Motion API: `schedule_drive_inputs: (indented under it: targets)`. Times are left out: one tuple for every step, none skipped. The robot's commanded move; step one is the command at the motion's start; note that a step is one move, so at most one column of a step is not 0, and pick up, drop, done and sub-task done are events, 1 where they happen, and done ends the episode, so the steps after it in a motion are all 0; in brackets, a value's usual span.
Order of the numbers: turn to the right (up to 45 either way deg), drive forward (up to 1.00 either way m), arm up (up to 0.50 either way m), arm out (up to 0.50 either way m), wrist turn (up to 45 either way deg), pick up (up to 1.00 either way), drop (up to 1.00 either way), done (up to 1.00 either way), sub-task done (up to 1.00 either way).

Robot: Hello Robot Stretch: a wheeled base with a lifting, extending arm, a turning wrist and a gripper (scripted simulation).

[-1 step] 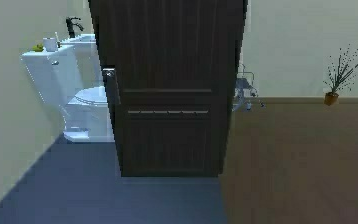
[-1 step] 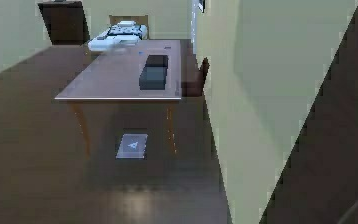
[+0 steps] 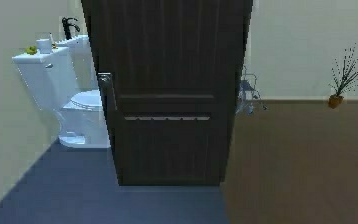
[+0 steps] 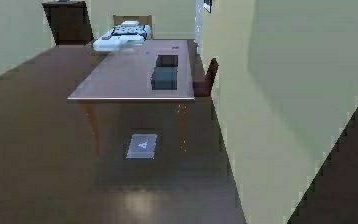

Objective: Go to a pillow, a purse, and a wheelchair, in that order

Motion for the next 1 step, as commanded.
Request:
schedule_drive_inputs:
  targets:
    - [30.0,0.0,0.0,0.0,0.0,0.0,0.0,0.0,0.0]
